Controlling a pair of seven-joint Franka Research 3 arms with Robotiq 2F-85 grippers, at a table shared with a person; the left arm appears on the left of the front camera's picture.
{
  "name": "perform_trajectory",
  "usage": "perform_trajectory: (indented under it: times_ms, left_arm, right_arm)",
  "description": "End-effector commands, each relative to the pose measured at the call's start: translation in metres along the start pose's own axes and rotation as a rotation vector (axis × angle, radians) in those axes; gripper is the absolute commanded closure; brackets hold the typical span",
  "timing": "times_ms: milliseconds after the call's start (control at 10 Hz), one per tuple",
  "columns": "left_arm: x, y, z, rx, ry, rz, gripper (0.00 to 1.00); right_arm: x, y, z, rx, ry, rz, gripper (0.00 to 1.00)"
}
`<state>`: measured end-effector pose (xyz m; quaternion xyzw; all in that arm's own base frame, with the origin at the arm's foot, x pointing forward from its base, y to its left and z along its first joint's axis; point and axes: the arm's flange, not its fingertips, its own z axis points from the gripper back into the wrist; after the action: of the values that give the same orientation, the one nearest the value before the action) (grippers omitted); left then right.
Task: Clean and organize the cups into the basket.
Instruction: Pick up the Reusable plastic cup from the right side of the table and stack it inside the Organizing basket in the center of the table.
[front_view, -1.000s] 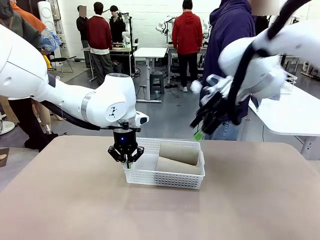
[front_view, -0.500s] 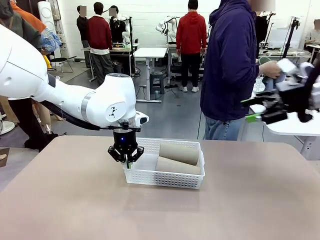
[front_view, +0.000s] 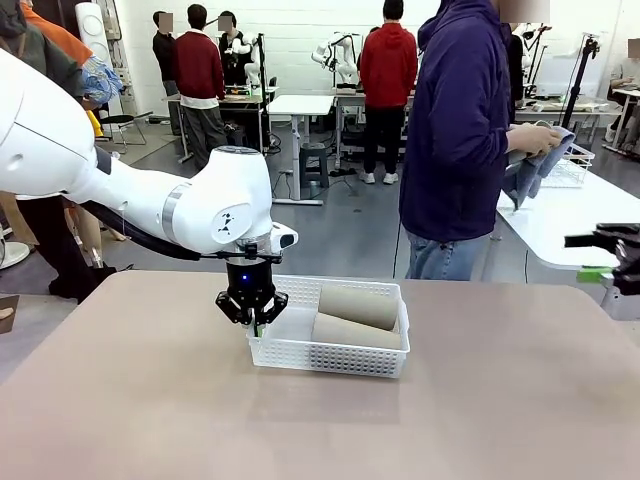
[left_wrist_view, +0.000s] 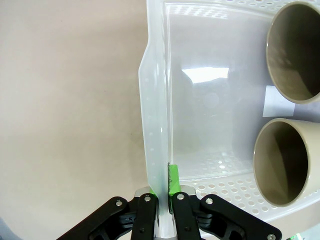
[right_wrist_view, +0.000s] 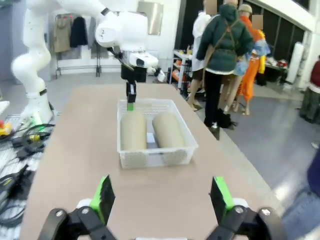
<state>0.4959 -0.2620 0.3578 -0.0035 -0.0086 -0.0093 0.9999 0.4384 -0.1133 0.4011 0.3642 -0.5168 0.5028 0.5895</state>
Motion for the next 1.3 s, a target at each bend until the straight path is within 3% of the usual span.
perform_trajectory:
  times_ms: [0,300,1200]
  left_arm:
    - [0.001,0.0,0.002,-0.002,-0.005,-0.001,1.0]
    - [0.001,0.0,0.002,-0.002,-0.005,-0.001,1.0]
    - [0.001,0.0,0.002,-0.002,-0.005,-0.001,1.0]
  right_arm:
    - [-0.034,-0.008,0.016,-0.041,-0.058,0.01,0.0]
    - [-0.075,-0.008,0.046,-0.057,-0.051,-0.027,0.0]
    - [-0.081,-0.003,0.047,-0.065,-0.032,-0.051,0.0]
